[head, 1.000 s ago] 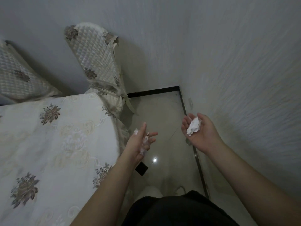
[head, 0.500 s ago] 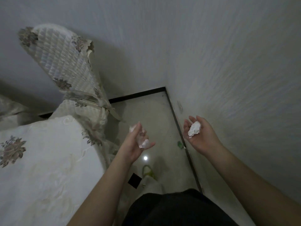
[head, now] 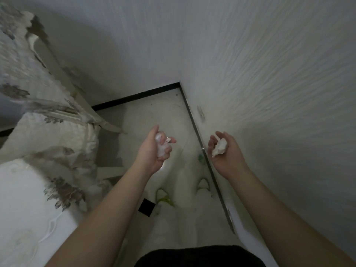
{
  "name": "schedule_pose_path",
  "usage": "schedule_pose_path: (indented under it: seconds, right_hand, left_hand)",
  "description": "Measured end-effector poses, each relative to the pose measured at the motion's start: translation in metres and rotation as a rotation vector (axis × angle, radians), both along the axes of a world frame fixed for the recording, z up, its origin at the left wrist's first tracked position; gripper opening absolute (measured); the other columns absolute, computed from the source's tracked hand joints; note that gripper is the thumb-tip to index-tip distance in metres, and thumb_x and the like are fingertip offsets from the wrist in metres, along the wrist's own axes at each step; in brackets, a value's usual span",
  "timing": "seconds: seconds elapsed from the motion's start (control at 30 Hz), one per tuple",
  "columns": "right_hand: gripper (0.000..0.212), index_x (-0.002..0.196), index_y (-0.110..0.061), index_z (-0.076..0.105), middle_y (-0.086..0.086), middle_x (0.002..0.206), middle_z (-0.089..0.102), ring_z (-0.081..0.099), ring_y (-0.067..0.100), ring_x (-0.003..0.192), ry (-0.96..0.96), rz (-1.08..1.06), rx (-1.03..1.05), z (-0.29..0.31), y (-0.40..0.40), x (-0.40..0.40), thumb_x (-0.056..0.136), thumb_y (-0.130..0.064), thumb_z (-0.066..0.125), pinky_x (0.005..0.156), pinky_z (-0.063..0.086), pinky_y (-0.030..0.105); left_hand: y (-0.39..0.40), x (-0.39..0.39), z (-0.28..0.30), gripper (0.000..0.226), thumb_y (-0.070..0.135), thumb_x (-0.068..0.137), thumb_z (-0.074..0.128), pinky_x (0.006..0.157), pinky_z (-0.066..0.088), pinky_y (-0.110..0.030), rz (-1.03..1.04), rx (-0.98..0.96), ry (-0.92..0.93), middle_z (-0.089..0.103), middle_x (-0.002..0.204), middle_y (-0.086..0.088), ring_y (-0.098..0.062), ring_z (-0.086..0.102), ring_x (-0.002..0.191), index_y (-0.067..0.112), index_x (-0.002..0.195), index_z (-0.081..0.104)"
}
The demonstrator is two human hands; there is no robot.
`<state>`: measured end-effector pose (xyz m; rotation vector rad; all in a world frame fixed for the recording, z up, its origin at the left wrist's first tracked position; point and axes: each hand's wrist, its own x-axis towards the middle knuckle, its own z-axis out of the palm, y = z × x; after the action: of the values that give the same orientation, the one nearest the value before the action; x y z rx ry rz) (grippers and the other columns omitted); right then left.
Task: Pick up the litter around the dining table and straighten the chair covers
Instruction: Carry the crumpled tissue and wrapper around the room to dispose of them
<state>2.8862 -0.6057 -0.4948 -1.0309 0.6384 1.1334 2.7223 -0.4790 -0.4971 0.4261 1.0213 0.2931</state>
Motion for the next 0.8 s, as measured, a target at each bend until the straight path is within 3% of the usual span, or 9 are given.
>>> schedule_pose_path:
  seconds: [0.13,0.23,0.3,0.4,0.5,0.6,0.67,0.8]
  right_hand:
    - [0.014,0.087,-0.016,0.062,0.002,0.074,0.062,0.057,0.01,0.056,0.023,-0.012,-0.041,-0.072,0.032,0.013,0.092,-0.028,0.058,0.045,0.043,0.018]
    - [0.013,0.087,-0.018,0.057,-0.005,0.059,0.048,0.039,0.005,0.042,-0.06,-0.017,-0.063,-0.136,0.046,0.021,0.093,-0.03,0.057,0.036,0.027,0.018]
    - [0.014,0.088,-0.019,0.055,-0.006,0.057,0.043,0.033,0.005,0.041,-0.108,-0.021,-0.1,-0.187,0.047,0.025,0.092,-0.031,0.058,0.034,0.024,0.018]
    - [0.014,0.083,-0.02,0.054,-0.005,0.057,0.04,0.031,0.007,0.044,-0.167,0.034,-0.181,-0.26,0.04,0.027,0.089,-0.026,0.065,0.038,0.024,0.021]
    - [0.012,0.081,-0.017,0.06,-0.004,0.058,0.046,0.038,0.01,0.051,-0.321,0.145,-0.335,-0.329,0.027,0.026,0.085,-0.023,0.07,0.047,0.033,0.024]
    - [0.021,0.1,-0.018,0.066,-0.004,0.077,0.061,0.055,0.01,0.063,-0.547,0.257,-0.556,-0.401,0.015,0.024,0.085,-0.032,0.071,0.057,0.049,0.023]
    - [0.026,0.107,-0.024,0.064,-0.005,0.096,0.065,0.063,0.011,0.083,-0.656,0.356,-0.642,-0.45,0.006,0.024,0.084,-0.034,0.07,0.075,0.055,0.027]
    - [0.045,0.129,-0.019,0.056,0.001,0.122,0.059,0.058,0.017,0.104,-0.768,0.685,-0.716,-0.543,-0.018,0.03,0.087,-0.031,0.068,0.093,0.048,0.029]
  left_hand:
    - [0.005,0.017,-0.06,0.042,0.048,0.099,0.037,0.035,0.009,-0.016,0.069,-0.015,0.0,0.045,0.054,0.004,-0.007,0.029,0.036,0.021,0.067,0.044]
    - [0.006,0.025,-0.107,0.041,0.042,0.1,0.036,0.035,0.014,-0.016,0.09,0.003,-0.011,0.042,0.055,0.003,-0.008,0.03,0.039,0.016,0.079,0.06]
    - [0.007,0.031,-0.145,0.048,0.04,0.099,0.036,0.034,0.016,-0.015,0.091,-0.002,-0.02,0.041,0.056,0.002,-0.01,0.032,0.04,0.015,0.073,0.067]
    - [0.008,0.039,-0.199,0.047,0.039,0.097,0.038,0.035,0.018,-0.014,0.12,-0.012,-0.021,0.044,0.058,0.001,-0.012,0.036,0.042,0.017,0.06,0.057]
    - [0.004,0.043,-0.256,0.04,0.038,0.096,0.041,0.035,0.019,-0.013,0.132,-0.036,-0.025,0.046,0.059,0.001,-0.013,0.037,0.045,0.018,0.061,0.048]
    - [0.001,0.039,-0.315,0.038,0.039,0.094,0.042,0.035,0.019,-0.012,0.111,-0.053,-0.014,0.045,0.059,0.002,-0.012,0.037,0.045,0.017,0.064,0.047]
    - [-0.004,0.033,-0.355,0.035,0.041,0.091,0.044,0.036,0.018,-0.012,0.096,-0.082,0.004,0.045,0.06,0.002,-0.012,0.037,0.045,0.017,0.067,0.046]
    - [-0.011,0.022,-0.428,0.035,0.042,0.089,0.045,0.038,0.017,-0.011,0.084,-0.112,0.025,0.044,0.06,0.001,-0.013,0.038,0.045,0.016,0.066,0.048]
